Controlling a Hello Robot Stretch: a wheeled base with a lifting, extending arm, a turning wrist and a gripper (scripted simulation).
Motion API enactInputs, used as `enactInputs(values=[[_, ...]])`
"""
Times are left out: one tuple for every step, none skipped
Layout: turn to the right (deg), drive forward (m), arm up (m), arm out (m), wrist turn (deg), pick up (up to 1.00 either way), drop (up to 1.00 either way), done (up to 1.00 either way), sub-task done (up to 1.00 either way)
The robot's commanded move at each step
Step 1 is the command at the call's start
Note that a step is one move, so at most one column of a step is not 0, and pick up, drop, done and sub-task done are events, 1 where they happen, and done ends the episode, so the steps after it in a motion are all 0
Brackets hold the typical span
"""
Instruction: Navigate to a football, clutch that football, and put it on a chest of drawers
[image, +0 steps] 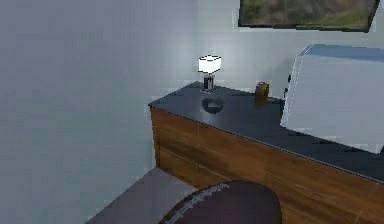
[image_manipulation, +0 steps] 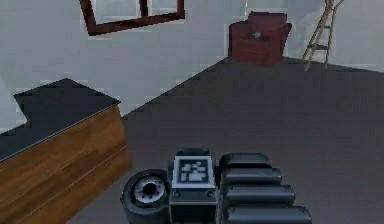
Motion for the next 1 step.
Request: enactInputs(values=[[12.0,0.0,0.0,0.0,0.0,0.0,0.0,0.0,0.0]])
